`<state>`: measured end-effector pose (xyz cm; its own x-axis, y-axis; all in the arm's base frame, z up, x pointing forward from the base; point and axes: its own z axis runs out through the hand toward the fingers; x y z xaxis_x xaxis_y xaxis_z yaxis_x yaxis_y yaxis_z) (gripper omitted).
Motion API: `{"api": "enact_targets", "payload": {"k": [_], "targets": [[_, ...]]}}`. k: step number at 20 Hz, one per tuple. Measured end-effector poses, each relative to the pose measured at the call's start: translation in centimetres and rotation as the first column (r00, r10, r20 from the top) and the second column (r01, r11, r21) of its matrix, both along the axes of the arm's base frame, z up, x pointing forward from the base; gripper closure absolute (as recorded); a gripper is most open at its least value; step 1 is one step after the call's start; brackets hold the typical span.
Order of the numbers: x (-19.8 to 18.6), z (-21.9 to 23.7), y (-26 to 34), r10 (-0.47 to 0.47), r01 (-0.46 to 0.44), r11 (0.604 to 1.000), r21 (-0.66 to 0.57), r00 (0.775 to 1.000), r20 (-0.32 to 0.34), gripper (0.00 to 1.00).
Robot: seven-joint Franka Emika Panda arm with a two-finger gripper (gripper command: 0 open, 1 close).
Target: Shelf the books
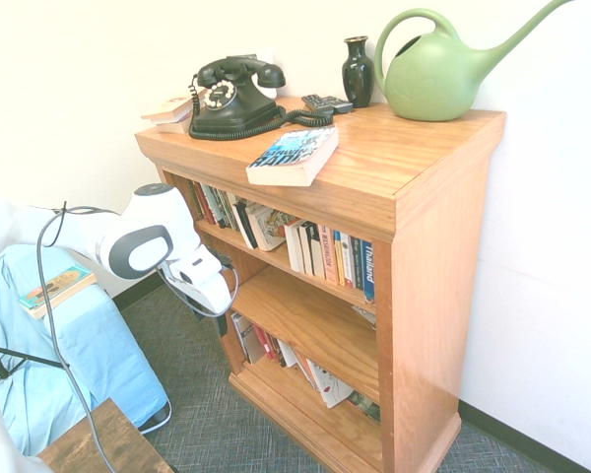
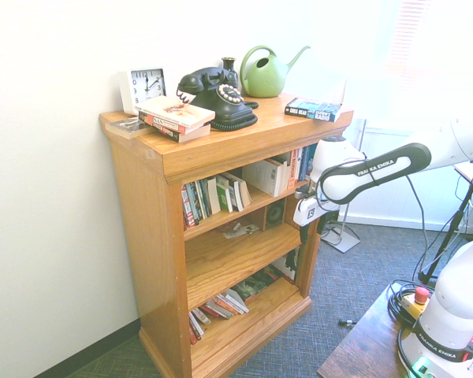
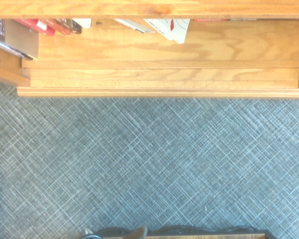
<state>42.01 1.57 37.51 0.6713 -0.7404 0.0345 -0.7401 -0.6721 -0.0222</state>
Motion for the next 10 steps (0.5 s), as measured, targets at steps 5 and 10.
{"api": "enact_targets", "payload": {"k": [5, 10], "targets": [[-0.1, 0.3, -0.9, -0.006, 0.007, 0.999, -0.051, 1.0, 0.012, 0.0], [-3.1, 2.6, -5.9, -0.073, 0.08, 0.97, -0.23, 0.996, 0.042, 0.0]]}}
